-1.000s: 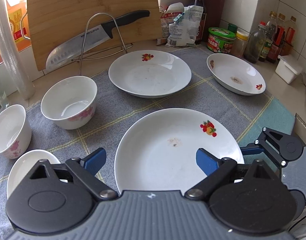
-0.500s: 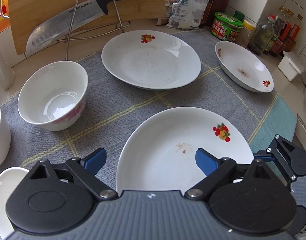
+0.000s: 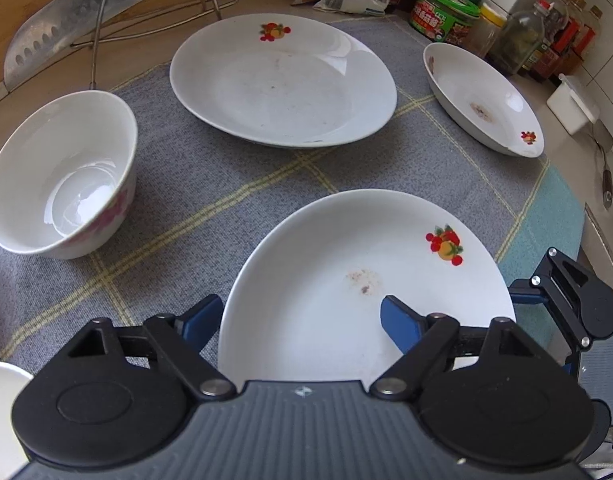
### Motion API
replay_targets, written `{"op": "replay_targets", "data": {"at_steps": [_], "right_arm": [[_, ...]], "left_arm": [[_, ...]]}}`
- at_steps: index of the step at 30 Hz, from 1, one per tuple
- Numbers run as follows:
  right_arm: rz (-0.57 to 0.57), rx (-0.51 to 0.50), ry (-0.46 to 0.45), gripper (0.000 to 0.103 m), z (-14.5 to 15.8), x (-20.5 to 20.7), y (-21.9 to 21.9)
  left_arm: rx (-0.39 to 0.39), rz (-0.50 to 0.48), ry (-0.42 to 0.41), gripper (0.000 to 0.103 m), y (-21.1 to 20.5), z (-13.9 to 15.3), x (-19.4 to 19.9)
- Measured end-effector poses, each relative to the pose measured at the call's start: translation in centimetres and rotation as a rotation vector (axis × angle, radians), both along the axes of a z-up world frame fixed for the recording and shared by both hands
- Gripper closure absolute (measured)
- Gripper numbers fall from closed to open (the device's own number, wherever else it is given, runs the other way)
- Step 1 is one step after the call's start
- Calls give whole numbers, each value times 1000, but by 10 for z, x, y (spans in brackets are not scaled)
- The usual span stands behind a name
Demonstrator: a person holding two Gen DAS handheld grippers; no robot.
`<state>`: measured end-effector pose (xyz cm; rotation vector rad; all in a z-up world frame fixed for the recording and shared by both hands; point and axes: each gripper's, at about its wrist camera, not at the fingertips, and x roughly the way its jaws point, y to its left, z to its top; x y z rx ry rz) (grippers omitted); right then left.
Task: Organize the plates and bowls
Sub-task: 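Lift the large flower plate with the left gripper toward another white plate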
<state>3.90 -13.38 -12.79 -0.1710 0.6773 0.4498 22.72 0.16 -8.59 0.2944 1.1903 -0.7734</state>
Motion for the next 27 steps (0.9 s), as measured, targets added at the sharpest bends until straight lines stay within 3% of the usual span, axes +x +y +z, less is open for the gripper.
{"op": "replay_targets", "data": {"at_steps": [7,27], "right_arm": [[7,1,-3,0,0,2,1],[18,-16,7,0,1,7,5]], "left_arm": [[33,-63,20,29,-2,3,1],[65,-104,30,29,-9,3,0]]}}
